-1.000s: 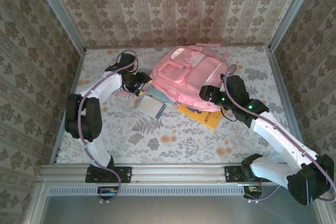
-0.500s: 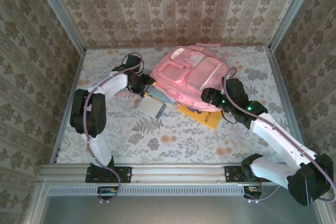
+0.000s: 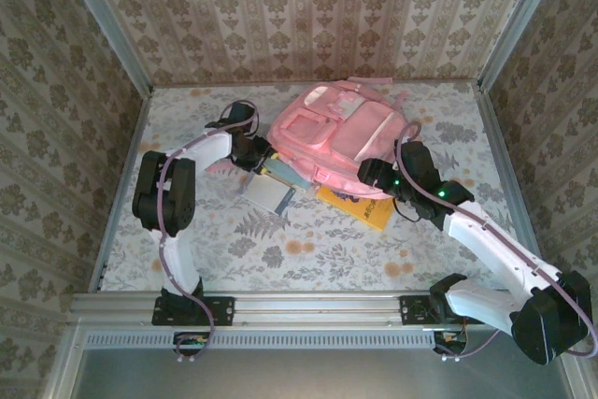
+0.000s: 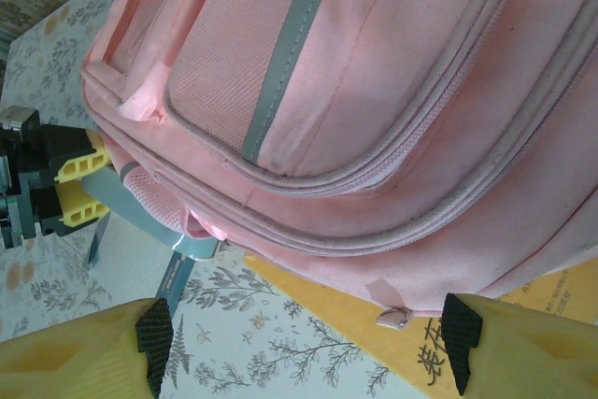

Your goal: Pack the student bag

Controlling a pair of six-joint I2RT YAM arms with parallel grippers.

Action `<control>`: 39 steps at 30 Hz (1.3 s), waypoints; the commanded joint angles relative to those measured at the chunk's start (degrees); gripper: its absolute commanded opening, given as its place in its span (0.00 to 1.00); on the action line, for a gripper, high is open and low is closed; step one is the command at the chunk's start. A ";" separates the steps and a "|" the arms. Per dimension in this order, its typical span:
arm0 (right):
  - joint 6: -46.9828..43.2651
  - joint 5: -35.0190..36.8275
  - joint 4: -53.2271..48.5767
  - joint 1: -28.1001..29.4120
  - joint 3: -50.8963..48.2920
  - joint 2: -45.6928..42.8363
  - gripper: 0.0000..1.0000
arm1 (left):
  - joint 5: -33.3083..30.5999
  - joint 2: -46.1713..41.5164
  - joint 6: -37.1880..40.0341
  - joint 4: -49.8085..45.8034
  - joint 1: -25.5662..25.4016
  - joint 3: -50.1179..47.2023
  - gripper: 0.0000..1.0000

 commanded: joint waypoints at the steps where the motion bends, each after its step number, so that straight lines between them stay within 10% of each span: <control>1: 1.00 0.46 0.74 0.44 -0.51 0.01 0.78 | 1.58 -1.13 -1.18 1.76 -0.38 1.10 0.21; 16: -0.15 -3.19 2.73 4.12 2.85 0.70 0.82 | 3.34 -17.24 0.57 -2.76 2.25 -3.53 0.16; 28: 0.09 -31.12 14.45 4.86 5.59 9.67 1.00 | 9.41 -25.59 2.05 -3.60 -0.01 -6.69 0.15; 39: 11.50 -37.80 32.41 5.77 3.33 17.03 1.00 | 12.50 -31.55 -0.42 -1.29 -4.00 -8.82 0.15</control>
